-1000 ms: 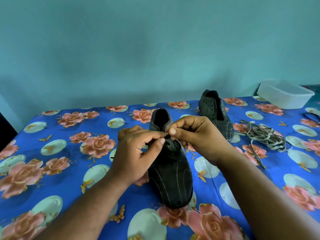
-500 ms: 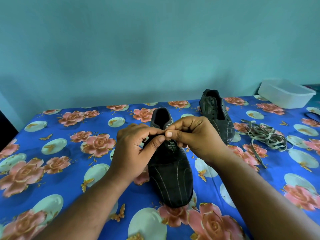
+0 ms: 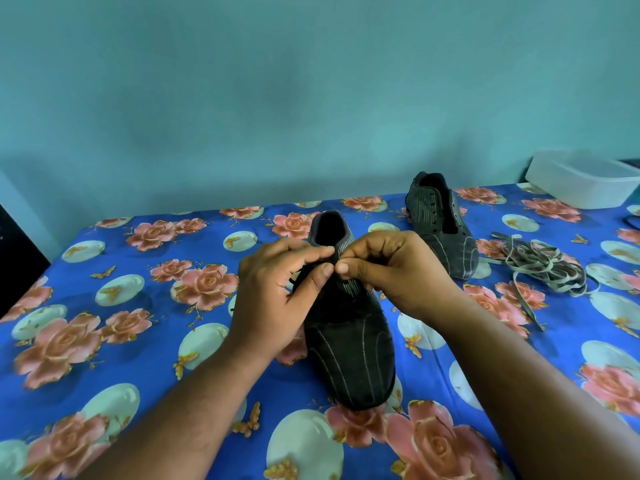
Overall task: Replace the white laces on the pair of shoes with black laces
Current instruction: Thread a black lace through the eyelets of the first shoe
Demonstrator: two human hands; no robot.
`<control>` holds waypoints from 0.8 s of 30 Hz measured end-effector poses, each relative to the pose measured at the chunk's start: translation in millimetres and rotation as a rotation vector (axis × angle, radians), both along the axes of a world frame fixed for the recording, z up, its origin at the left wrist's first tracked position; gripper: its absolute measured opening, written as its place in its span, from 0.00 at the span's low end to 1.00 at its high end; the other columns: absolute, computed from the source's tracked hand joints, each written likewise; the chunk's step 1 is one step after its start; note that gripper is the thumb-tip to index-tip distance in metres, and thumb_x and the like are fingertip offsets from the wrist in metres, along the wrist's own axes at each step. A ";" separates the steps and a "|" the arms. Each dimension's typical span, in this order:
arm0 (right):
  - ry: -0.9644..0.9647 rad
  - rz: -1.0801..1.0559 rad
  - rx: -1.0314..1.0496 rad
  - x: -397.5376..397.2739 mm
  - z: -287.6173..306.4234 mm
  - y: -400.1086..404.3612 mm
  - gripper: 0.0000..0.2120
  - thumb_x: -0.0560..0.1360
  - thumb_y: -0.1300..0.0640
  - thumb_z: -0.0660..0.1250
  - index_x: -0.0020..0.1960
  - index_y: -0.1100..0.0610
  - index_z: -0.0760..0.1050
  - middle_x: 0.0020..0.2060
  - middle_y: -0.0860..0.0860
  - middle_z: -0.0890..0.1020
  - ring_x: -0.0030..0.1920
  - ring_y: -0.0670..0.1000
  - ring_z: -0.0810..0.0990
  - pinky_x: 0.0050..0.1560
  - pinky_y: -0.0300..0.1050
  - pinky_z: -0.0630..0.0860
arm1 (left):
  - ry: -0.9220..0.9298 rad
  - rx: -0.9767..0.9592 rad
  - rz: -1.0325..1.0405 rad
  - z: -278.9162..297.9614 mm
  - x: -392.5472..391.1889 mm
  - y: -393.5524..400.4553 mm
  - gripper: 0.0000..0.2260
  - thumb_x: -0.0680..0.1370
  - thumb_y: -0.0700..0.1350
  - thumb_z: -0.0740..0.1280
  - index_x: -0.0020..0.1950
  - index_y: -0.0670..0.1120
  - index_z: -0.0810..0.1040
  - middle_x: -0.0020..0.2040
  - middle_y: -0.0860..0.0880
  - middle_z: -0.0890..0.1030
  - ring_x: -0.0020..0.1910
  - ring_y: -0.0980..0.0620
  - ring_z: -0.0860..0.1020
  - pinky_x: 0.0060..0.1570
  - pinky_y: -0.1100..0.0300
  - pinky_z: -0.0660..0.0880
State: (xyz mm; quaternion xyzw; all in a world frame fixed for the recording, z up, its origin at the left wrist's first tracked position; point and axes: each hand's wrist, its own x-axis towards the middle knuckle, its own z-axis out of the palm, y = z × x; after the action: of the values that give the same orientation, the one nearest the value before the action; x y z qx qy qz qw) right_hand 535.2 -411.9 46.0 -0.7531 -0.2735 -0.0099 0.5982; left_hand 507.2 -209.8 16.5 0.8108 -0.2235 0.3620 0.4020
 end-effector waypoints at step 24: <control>-0.333 0.150 -0.390 -3.1 -4.0 0.0 0.11 0.80 0.48 0.70 0.52 0.53 0.86 0.44 0.45 0.82 0.47 0.48 0.82 0.46 0.49 0.78 | 0.139 -0.610 0.205 4.7 5.8 9.6 0.02 0.83 0.47 0.65 0.51 0.53 0.76 0.43 0.56 0.79 0.38 0.58 0.75 0.41 0.64 0.72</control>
State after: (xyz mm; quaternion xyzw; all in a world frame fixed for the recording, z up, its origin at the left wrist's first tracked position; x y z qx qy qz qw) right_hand 532.1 -411.8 41.9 -0.8198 -0.4200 -0.0364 0.3875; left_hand 513.0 -200.2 21.2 0.6941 0.0058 0.3944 0.6022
